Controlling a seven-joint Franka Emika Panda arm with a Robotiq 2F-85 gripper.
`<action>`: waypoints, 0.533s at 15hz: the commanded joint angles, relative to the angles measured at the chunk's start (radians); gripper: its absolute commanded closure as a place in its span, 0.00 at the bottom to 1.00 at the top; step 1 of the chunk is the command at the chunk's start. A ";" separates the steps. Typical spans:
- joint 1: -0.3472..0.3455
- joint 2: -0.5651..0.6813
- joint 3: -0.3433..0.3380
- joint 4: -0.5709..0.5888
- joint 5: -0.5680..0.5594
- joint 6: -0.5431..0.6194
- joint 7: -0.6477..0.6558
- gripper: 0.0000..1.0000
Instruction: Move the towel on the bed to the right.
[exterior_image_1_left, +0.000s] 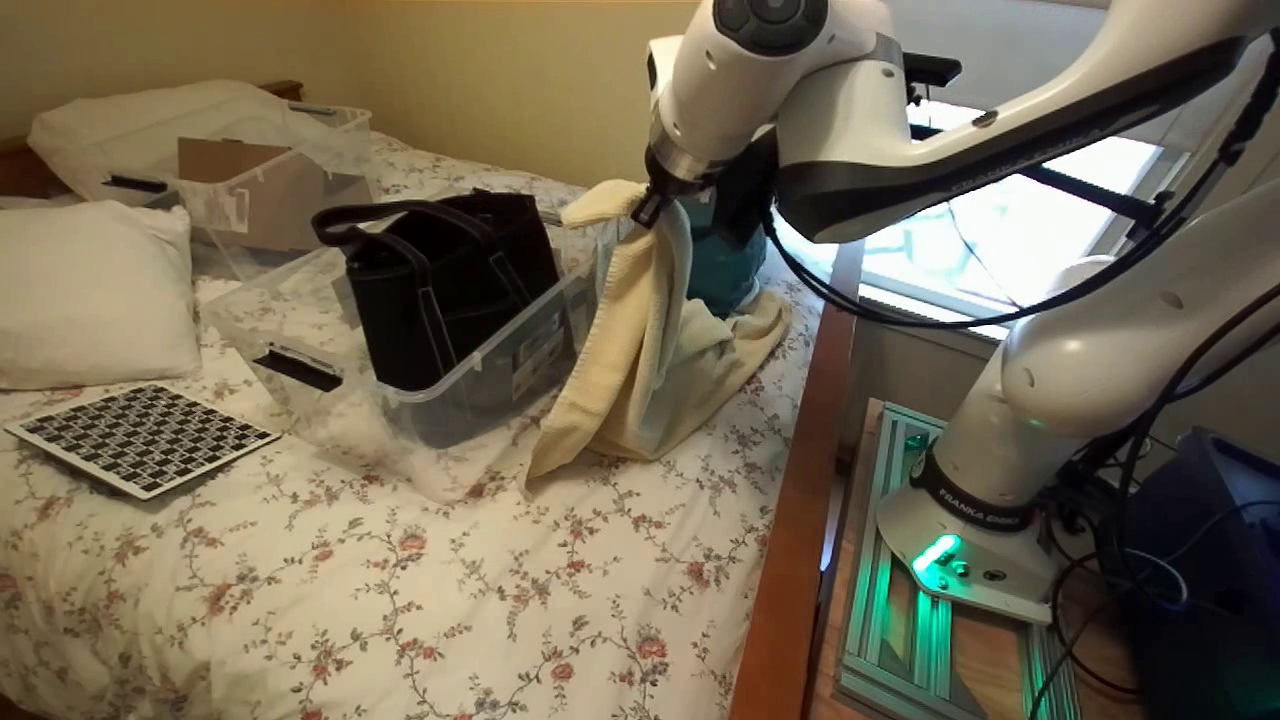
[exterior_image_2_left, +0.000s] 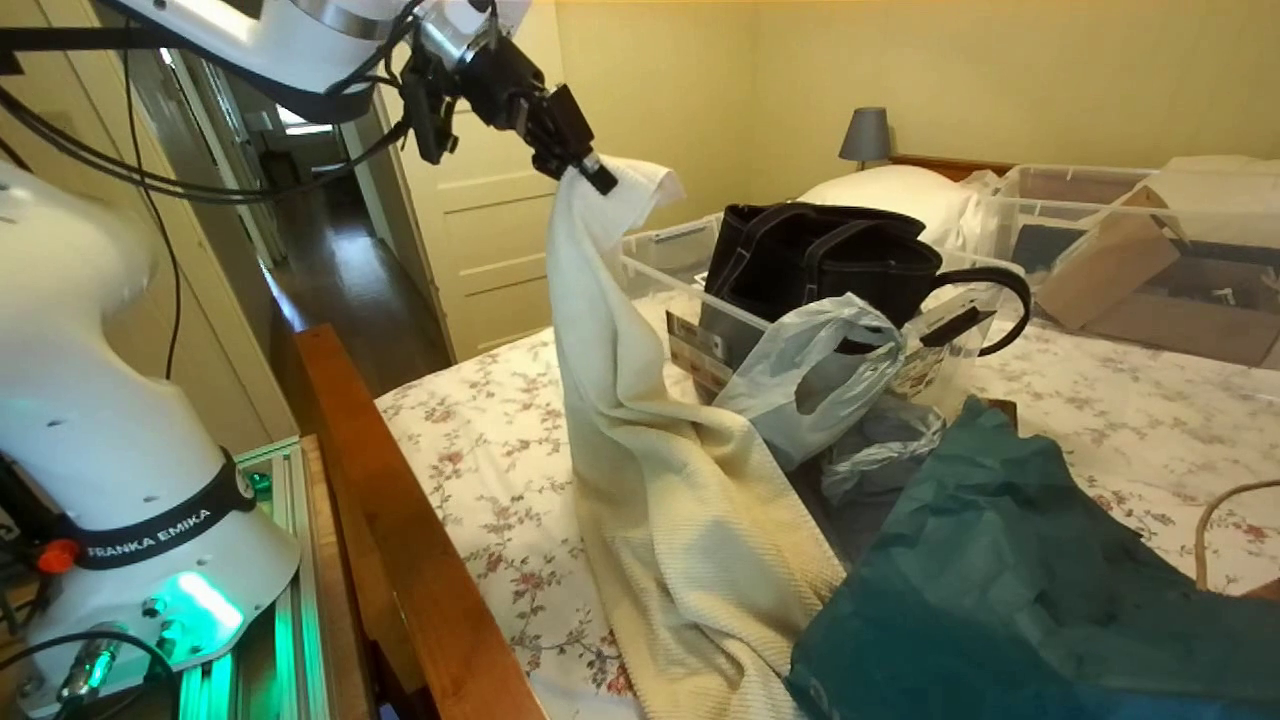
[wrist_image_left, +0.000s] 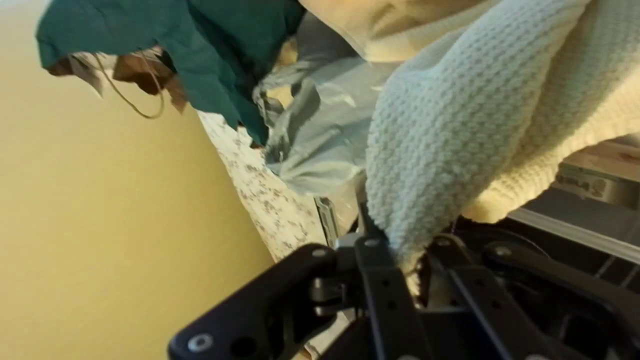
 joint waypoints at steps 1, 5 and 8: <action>0.060 -0.018 -0.041 -0.023 -0.076 -0.152 0.063 0.97; 0.116 0.025 -0.102 0.001 -0.097 -0.171 0.126 0.97; 0.114 0.069 -0.107 0.024 -0.155 -0.238 0.194 0.97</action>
